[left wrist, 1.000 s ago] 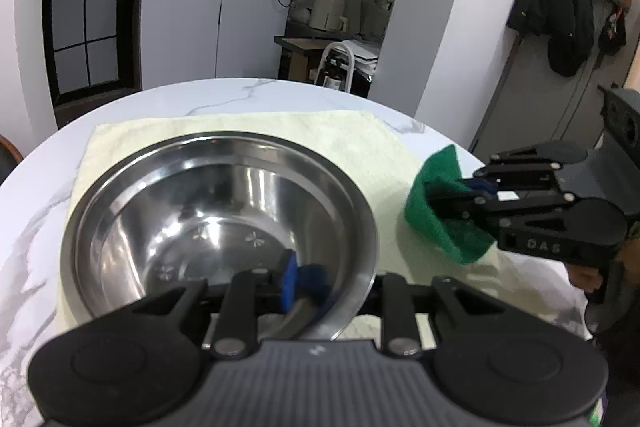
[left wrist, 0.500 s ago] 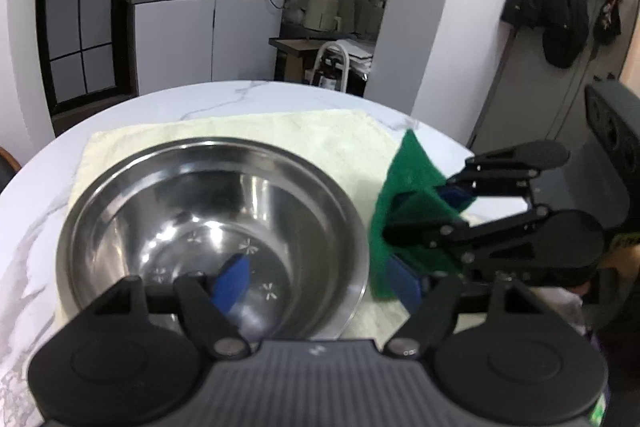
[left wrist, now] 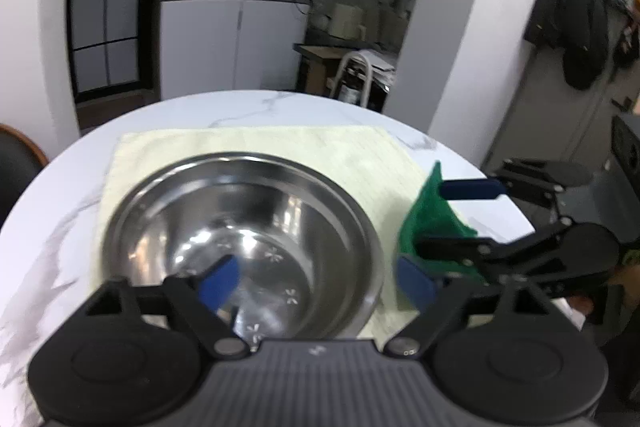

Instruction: Clean bowl

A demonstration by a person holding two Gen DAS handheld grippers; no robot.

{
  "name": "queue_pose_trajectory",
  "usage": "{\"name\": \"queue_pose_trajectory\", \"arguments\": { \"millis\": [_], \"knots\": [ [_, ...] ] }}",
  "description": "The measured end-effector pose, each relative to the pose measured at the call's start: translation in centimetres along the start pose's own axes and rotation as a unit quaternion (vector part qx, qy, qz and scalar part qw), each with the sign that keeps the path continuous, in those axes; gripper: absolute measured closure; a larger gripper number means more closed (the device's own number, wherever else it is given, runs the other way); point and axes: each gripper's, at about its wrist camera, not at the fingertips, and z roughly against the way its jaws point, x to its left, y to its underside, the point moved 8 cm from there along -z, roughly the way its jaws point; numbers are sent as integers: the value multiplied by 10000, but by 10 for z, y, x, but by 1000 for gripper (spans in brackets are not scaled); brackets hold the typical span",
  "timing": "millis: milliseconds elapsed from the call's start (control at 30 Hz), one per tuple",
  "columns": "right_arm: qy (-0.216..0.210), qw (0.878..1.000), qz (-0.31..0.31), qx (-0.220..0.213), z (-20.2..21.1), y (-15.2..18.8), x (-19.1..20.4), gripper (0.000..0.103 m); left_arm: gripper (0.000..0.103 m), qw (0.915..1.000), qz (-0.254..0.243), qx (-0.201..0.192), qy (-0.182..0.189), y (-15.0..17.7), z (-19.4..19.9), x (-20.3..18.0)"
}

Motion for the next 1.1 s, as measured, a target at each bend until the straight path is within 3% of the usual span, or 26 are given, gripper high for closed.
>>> {"name": "queue_pose_trajectory", "arguments": {
  "millis": [133,467,633,767,967,1100],
  "knots": [
    [6,10000,-30,-76,8,0,-1,14,1,9997,106,-144,-161,2,13,6],
    [4,9999,-59,-107,25,5,-1,6,0,9980,59,-492,-391,12,41,5],
    [-217,9991,-323,-138,36,9,-6,0,0,9941,419,-737,-674,12,58,13],
    [-91,9991,-364,-219,48,17,-12,0,0,9917,653,-874,-679,11,67,19],
    [-40,9986,-448,-291,57,20,-14,0,0,9906,506,-848,-949,16,70,16],
    [-146,9973,-688,-217,55,21,-14,0,0,9872,908,-932,-918,18,74,21]
  ]
}}
